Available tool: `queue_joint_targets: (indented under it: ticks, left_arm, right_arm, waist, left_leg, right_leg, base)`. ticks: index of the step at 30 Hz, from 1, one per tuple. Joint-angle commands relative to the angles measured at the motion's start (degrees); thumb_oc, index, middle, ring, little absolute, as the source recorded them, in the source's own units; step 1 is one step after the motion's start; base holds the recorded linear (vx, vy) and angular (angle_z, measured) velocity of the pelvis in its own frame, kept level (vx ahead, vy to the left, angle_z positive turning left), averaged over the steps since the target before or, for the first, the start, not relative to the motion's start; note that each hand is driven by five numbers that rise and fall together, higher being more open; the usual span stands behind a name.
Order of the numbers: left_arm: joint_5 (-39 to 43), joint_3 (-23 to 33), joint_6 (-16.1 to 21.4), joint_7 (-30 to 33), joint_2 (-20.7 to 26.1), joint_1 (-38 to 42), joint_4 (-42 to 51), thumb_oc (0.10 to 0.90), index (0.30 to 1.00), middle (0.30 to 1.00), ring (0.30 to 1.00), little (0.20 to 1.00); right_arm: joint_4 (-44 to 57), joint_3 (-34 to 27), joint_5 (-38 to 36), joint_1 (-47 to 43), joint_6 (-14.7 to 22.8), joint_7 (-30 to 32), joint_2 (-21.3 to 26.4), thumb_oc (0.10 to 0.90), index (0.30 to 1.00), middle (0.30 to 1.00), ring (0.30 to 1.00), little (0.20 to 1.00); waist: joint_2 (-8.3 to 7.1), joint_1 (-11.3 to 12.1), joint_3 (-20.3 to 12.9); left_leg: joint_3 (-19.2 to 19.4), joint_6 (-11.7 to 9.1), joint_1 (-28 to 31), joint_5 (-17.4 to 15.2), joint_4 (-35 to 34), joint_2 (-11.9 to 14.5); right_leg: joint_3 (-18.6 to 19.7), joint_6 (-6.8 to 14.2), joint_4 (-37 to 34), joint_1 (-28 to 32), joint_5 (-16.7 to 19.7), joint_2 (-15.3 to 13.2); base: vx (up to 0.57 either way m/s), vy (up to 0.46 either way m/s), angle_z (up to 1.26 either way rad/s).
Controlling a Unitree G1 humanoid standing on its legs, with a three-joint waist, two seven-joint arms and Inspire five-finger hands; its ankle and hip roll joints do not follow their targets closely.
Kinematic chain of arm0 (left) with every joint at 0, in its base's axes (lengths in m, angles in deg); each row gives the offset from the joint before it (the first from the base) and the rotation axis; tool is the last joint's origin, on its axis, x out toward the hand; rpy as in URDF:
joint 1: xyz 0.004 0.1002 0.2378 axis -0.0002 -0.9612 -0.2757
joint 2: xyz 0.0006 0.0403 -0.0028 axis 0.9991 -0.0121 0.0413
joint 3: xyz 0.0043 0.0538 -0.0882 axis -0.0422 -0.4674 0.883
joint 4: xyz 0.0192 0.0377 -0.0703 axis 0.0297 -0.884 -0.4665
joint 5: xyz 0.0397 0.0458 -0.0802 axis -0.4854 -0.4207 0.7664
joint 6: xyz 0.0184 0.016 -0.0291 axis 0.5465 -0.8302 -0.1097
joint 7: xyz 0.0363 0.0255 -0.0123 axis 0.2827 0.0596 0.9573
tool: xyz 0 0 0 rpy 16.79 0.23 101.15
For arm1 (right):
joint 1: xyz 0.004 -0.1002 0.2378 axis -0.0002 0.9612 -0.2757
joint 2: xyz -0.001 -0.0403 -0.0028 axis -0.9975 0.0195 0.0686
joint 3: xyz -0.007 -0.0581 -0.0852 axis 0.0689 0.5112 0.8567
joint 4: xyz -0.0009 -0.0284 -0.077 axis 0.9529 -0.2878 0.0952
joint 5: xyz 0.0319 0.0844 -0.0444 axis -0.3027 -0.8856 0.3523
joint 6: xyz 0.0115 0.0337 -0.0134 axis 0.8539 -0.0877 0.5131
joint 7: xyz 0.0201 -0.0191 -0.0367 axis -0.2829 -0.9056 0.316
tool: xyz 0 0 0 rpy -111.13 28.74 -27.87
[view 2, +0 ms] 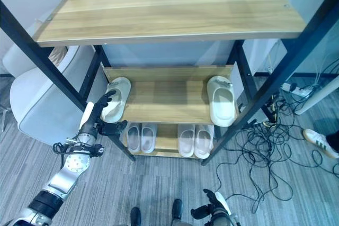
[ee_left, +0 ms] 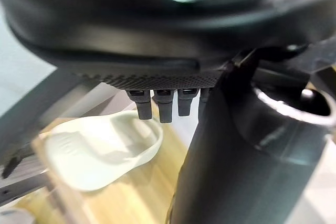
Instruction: Arrange the slippers neatly on the shoe rack.
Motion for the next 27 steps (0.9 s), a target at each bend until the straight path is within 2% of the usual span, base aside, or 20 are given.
queue_joint_targets:
  ticks: [1,8,9,11,16,27]
  left_arm:
    - [-1.0,3.3,4.3,4.4,0.3,8.1,2.3,0.800,0.900,0.900,0.900,0.900]
    - [-6.9,2.9,2.6,7.5,2.2,12.6,0.0,0.800,0.900,0.900,0.900,0.900]
    - [-8.3,2.7,2.1,7.6,3.9,14.0,-0.8,0.800,0.900,0.900,0.900,0.900]
    - [-8.7,2.5,2.2,7.6,4.5,14.5,-1.1,0.800,0.900,0.900,0.900,0.900]
    - [-13.1,-1.3,1.2,7.1,9.3,20.2,-5.6,0.800,0.900,0.900,0.900,0.900]
    - [-20.3,-9.7,-0.4,6.4,16.3,31.1,-12.8,0.800,0.900,0.900,0.900,0.900]
  right_arm:
    - [2.9,0.8,1.3,0.3,1.4,1.9,0.5,0.800,0.900,0.900,0.900,0.900]
    - [3.8,1.3,1.5,0.4,2.0,2.1,0.7,0.800,0.900,0.900,0.900,0.900]
    - [4.1,1.5,1.5,0.4,2.2,1.9,1.1,0.800,0.900,0.900,0.900,0.900]
    - [4.3,1.5,1.4,0.3,2.2,1.8,1.2,0.800,0.900,0.900,0.900,0.900]
    - [3.5,2.5,1.0,-0.5,2.6,0.9,1.9,0.800,0.900,0.900,0.900,0.900]
    - [1.7,3.8,0.1,-3.0,3.3,0.5,2.8,0.800,0.900,0.900,0.900,0.900]
  waist:
    - [-2.89,-0.5,-3.6]
    - [-2.44,-1.0,-3.7]
    - [-2.16,-1.1,-3.7]
    - [-2.12,-1.2,-3.7]
    - [-1.25,-1.7,-3.4]
    - [-0.16,-2.0,-2.2]
  left_leg:
    - [-1.1,-4.8,-3.0,1.3,-0.6,0.0]
    - [-0.8,-4.8,-3.0,1.3,-0.6,-0.1]
    - [-0.8,-4.9,-3.1,1.3,-0.6,0.0]
    - [-0.7,-4.9,-3.1,1.3,-0.6,0.0]
    - [-0.3,-4.8,-4.0,1.6,-0.6,-0.1]
    - [-0.2,-4.5,-7.1,2.5,-0.6,0.0]
  right_leg:
    - [2.2,6.8,2.0,-0.2,-3.2,-4.2]
    - [2.8,6.8,1.6,-0.2,-3.2,-4.2]
    - [2.9,7.0,1.5,-0.3,-3.1,-4.2]
    - [3.0,7.0,1.4,-0.5,-3.0,-4.3]
    - [3.3,7.4,1.4,-1.6,-2.6,-4.4]
    - [4.0,8.1,1.6,-5.1,-1.4,-4.7]
  base:
    - [0.00,0.000,0.00]
    - [0.00,0.000,0.00]
    - [0.00,0.000,0.00]
    - [0.00,-0.001,-0.02]
    - [-0.01,-0.001,-0.07]
    - [-0.02,0.003,-0.05]
